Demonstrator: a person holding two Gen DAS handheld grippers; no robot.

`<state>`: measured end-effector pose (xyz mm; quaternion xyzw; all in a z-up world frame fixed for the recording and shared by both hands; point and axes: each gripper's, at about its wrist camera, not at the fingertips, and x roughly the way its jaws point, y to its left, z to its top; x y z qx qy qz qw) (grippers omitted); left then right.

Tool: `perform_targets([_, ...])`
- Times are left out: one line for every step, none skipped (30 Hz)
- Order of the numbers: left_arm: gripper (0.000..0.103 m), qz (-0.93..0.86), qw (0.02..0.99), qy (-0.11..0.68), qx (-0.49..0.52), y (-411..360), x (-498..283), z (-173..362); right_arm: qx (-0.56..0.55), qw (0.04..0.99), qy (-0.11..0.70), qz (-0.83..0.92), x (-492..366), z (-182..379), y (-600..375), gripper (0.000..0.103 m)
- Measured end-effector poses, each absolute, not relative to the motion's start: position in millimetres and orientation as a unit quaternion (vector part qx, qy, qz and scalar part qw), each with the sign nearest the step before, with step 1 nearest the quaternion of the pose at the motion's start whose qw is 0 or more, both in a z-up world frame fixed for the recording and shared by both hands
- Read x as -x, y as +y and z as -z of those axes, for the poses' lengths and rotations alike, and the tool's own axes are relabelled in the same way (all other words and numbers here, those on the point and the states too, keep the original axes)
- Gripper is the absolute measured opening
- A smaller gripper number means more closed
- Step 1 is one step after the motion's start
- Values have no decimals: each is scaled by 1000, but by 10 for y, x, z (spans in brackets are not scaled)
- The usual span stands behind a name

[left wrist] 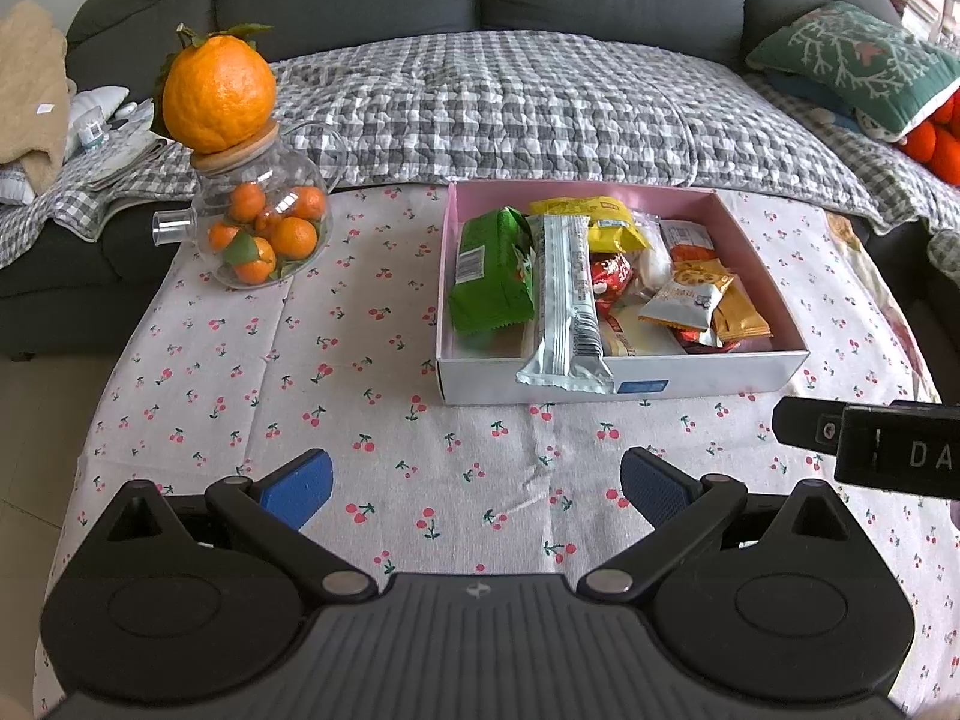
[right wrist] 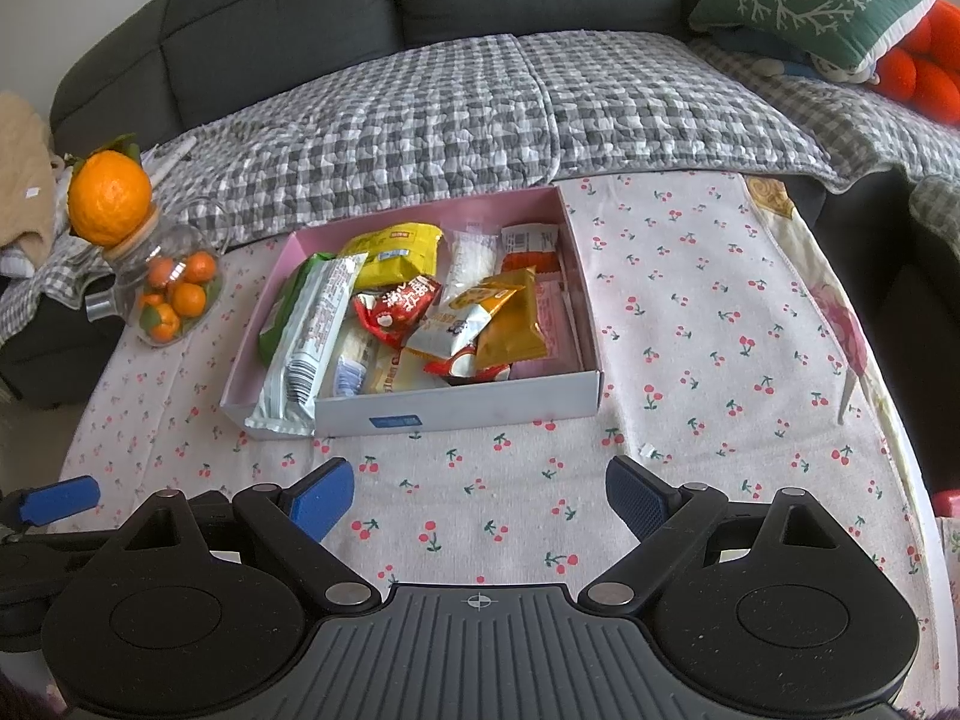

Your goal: Organize snacks

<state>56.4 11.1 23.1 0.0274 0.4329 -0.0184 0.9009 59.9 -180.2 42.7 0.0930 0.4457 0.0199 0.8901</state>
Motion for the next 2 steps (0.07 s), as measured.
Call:
perform_targets([102, 17, 901, 432, -29, 109, -560, -218, -93, 890, 446, -18, -604, -421, -1808, 93])
perform_targets([102, 17, 901, 431, -31, 111, -558, -202, -93, 890, 446, -16, -607, -412, -1814, 93])
